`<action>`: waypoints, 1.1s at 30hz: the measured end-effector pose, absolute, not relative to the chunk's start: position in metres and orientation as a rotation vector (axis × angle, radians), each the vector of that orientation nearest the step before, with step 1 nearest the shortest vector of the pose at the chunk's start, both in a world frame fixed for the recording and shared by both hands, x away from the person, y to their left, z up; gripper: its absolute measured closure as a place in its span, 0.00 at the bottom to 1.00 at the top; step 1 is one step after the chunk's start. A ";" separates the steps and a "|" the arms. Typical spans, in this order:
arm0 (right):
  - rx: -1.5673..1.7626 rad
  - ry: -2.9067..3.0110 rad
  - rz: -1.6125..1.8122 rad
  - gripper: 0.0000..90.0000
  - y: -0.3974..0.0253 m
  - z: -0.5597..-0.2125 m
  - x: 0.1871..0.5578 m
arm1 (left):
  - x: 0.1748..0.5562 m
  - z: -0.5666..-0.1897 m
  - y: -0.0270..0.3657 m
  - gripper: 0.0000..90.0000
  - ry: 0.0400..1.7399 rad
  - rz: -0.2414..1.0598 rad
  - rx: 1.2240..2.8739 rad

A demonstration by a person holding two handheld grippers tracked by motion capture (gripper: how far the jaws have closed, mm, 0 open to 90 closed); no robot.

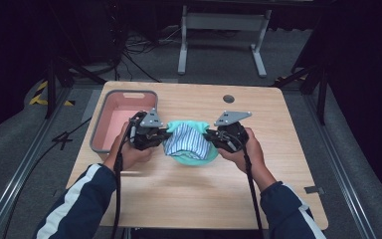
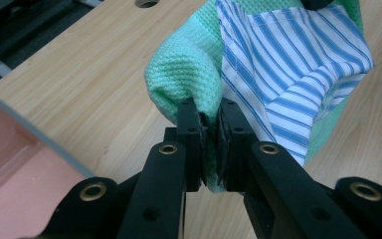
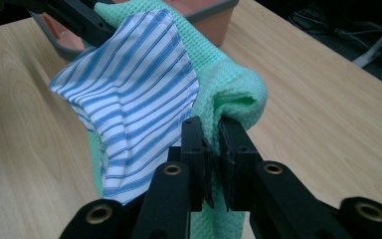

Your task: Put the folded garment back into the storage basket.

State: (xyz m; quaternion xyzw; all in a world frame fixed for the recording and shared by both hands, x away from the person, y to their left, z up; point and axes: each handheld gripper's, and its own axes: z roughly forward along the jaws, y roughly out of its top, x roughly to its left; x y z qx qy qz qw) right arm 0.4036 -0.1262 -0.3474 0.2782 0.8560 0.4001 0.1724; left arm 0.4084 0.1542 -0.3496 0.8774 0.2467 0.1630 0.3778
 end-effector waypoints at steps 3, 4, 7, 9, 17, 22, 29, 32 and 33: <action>0.769 2.431 1.156 0.92 -0.113 -0.341 0.408 | 0.407 -0.344 0.165 0.91 0.650 0.428 2.234; 0.768 2.432 1.158 0.92 -0.110 -0.339 0.409 | 0.406 -0.343 0.169 0.91 0.658 0.433 2.231; 0.747 2.447 1.159 0.92 -0.098 -0.336 0.414 | 0.405 -0.338 0.181 0.91 0.682 0.451 2.212; 0.732 2.452 1.163 0.92 -0.089 -0.333 0.417 | 0.404 -0.335 0.189 0.91 0.695 0.470 2.209; 0.673 2.468 1.209 0.92 -0.055 -0.324 0.425 | 0.399 -0.326 0.220 0.91 0.752 0.532 2.186; 0.640 2.472 1.223 0.92 -0.040 -0.318 0.427 | 0.398 -0.321 0.233 0.91 0.784 0.551 2.179; 0.619 2.488 1.230 0.91 -0.017 -0.313 0.435 | 0.399 -0.316 0.250 0.91 0.833 0.579 2.158; 0.605 2.494 1.227 0.91 -0.006 -0.313 0.437 | 0.401 -0.314 0.259 0.91 0.858 0.598 2.159; 0.605 2.496 1.228 0.92 -0.003 -0.312 0.438 | 0.402 -0.313 0.261 0.91 0.860 0.605 2.162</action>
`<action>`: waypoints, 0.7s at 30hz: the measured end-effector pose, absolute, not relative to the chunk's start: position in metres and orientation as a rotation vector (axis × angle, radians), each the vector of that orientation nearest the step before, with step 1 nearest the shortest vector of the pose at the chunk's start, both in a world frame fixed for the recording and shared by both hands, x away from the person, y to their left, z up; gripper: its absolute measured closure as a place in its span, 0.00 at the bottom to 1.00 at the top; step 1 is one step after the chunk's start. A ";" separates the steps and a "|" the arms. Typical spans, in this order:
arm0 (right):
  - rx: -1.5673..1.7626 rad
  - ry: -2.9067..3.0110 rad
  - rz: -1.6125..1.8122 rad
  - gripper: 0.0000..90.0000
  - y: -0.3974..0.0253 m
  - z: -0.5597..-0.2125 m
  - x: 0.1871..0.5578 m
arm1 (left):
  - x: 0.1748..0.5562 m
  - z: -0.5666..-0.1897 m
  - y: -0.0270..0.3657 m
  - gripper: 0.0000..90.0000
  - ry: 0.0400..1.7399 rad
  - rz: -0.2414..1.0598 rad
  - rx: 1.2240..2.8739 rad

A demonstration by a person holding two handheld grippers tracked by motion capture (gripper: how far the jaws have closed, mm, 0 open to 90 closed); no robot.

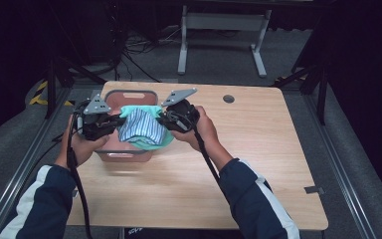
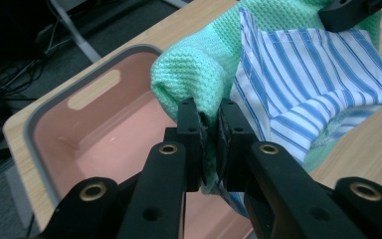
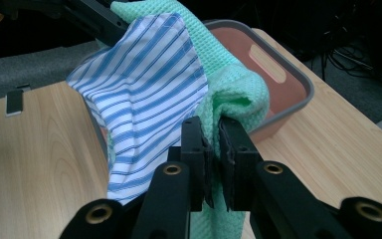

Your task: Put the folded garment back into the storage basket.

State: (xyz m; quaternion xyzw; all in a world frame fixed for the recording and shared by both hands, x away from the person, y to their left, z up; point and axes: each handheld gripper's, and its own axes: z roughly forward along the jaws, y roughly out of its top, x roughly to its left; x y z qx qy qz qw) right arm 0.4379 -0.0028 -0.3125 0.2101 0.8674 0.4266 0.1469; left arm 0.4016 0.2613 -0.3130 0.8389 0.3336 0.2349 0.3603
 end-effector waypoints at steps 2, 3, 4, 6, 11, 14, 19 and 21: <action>0.595 2.501 1.222 0.91 0.005 -0.312 0.440 | 0.402 -0.313 0.264 0.91 0.876 0.603 2.165; 0.596 2.501 1.222 0.91 0.009 -0.313 0.441 | 0.404 -0.313 0.270 0.91 0.892 0.612 2.159; 0.588 2.504 1.220 0.91 0.012 -0.313 0.443 | 0.404 -0.313 0.270 0.91 0.892 0.612 2.159; 0.590 2.506 1.213 0.91 0.016 -0.313 0.444 | 0.406 -0.316 0.278 0.91 0.919 0.627 2.165; 0.591 2.521 1.211 0.91 0.038 -0.319 0.451 | 0.409 -0.320 0.293 0.91 0.968 0.645 2.168; 0.592 2.530 1.200 0.91 0.052 -0.323 0.454 | 0.411 -0.323 0.300 0.91 0.992 0.653 2.175; 0.591 2.544 1.183 0.91 0.066 -0.332 0.459 | 0.417 -0.331 0.308 0.91 1.019 0.655 2.190; 0.598 2.547 1.190 0.91 0.071 -0.336 0.462 | 0.420 -0.335 0.309 0.91 1.020 0.666 2.196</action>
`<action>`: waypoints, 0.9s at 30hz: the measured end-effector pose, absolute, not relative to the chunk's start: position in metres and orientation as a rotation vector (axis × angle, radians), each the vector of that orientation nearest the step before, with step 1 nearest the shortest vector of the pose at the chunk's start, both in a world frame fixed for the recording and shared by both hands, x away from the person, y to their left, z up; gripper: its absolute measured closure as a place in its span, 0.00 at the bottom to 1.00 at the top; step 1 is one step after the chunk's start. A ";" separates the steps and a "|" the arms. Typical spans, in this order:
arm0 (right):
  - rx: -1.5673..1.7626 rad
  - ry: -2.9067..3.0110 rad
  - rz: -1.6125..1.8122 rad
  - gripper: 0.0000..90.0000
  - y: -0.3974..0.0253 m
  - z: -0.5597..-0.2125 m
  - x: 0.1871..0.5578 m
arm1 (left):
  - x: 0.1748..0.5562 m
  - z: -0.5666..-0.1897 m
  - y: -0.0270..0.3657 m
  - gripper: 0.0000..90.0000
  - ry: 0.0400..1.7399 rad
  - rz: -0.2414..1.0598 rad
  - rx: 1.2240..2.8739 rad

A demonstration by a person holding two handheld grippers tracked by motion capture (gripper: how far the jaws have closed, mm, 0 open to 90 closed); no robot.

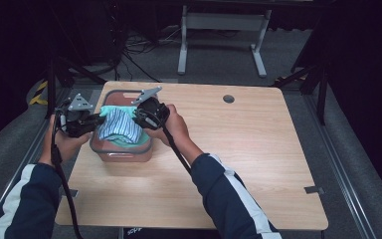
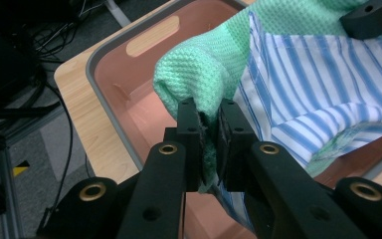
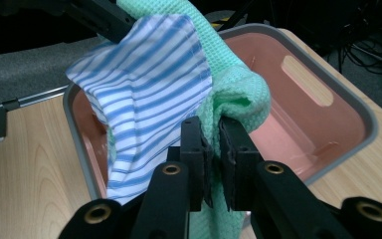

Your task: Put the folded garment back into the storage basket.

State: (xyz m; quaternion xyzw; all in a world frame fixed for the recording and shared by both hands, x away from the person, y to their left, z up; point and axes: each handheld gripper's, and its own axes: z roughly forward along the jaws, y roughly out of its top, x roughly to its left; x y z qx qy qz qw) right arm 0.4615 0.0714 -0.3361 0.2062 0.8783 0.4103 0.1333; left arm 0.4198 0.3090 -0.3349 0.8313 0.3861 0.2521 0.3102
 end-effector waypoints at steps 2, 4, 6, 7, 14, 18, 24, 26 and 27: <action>0.594 2.555 1.175 0.91 0.077 -0.341 0.463 | 0.423 -0.339 0.310 0.91 1.035 0.654 2.199; 0.598 2.564 1.181 0.91 0.081 -0.345 0.464 | 0.424 -0.342 0.309 0.91 1.046 0.650 2.192; 0.605 2.568 1.166 0.91 0.082 -0.349 0.465 | 0.427 -0.346 0.309 0.91 1.053 0.646 2.211; 0.615 2.569 1.167 0.91 0.083 -0.351 0.466 | 0.427 -0.346 0.309 0.91 1.053 0.646 2.211; 0.644 2.571 1.152 0.90 0.082 -0.359 0.471 | 0.435 -0.355 0.304 0.91 1.072 0.646 2.222; 0.669 2.575 1.147 0.89 0.080 -0.363 0.474 | 0.437 -0.358 0.303 0.90 1.080 0.635 2.223; 0.699 2.570 1.131 0.82 0.078 -0.369 0.478 | 0.439 -0.362 0.302 0.80 1.108 0.660 2.218; 0.716 2.565 1.130 0.79 0.077 -0.370 0.478 | 0.439 -0.363 0.303 0.75 1.102 0.667 2.211; 0.715 2.565 1.127 0.79 0.077 -0.370 0.478 | 0.438 -0.362 0.303 0.75 1.094 0.662 2.213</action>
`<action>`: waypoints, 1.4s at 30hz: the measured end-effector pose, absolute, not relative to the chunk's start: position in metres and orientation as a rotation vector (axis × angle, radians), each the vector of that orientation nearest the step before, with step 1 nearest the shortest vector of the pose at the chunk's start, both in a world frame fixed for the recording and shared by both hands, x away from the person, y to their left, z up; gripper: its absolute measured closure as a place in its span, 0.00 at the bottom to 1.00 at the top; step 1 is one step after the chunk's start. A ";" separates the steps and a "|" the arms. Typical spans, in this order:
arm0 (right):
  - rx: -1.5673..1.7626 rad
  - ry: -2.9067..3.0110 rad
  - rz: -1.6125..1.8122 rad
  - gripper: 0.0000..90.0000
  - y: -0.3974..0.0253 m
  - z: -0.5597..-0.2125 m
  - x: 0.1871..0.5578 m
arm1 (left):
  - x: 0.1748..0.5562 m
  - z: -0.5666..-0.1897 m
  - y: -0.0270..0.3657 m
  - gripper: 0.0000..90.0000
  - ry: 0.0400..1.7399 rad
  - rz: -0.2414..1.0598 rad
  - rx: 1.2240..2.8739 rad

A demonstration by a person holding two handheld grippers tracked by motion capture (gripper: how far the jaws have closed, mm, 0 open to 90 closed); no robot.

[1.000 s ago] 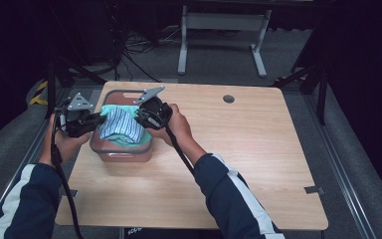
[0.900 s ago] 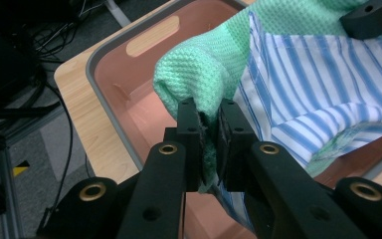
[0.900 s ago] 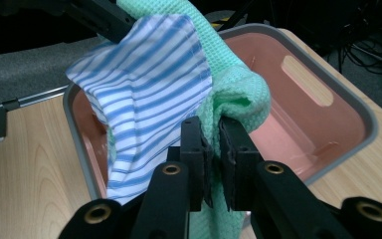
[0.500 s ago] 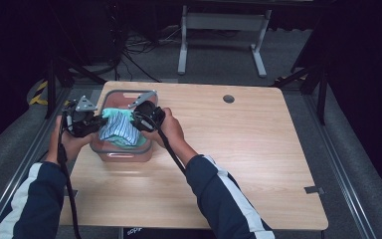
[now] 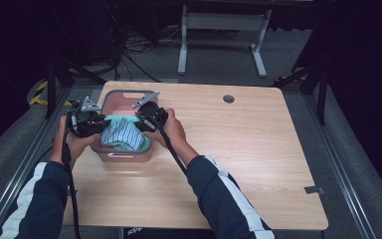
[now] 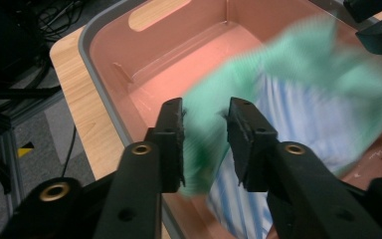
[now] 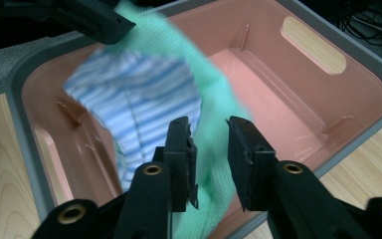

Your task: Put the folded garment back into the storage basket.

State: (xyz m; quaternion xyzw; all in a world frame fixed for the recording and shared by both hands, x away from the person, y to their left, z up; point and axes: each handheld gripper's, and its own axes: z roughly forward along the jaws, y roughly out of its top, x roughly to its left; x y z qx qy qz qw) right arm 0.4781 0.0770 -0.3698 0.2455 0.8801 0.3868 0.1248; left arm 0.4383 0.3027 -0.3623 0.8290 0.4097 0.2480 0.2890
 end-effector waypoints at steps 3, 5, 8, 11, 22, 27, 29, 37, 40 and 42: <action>0.722 2.561 1.119 0.77 0.074 -0.370 0.478 | 0.435 -0.360 0.300 0.71 1.086 0.663 2.203; 0.715 2.564 1.118 0.76 0.073 -0.369 0.478 | 0.433 -0.359 0.299 0.64 1.082 0.676 2.190; 0.694 2.561 1.113 0.73 0.068 -0.366 0.476 | 0.425 -0.355 0.291 0.63 1.049 0.688 2.195; 0.660 2.543 1.112 0.71 0.059 -0.363 0.469 | 0.416 -0.353 0.282 0.59 1.026 0.699 2.175; 0.622 2.522 1.070 0.61 0.010 -0.352 0.453 | 0.393 -0.347 0.239 0.52 0.892 0.681 2.187; 0.627 2.506 1.037 0.59 -0.014 -0.349 0.446 | 0.385 -0.345 0.222 0.50 0.850 0.660 2.169; 0.625 2.491 1.028 0.58 -0.024 -0.347 0.442 | 0.382 -0.346 0.215 0.49 0.833 0.660 2.171; 0.641 2.480 0.979 0.56 -0.064 -0.346 0.427 | 0.375 -0.348 0.194 0.45 0.776 0.664 2.197; 0.638 2.481 0.950 0.54 -0.075 -0.346 0.422 | 0.373 -0.349 0.188 0.43 0.759 0.657 2.217; 0.637 2.475 0.946 0.53 -0.082 -0.345 0.420 | 0.372 -0.349 0.185 0.42 0.741 0.654 2.221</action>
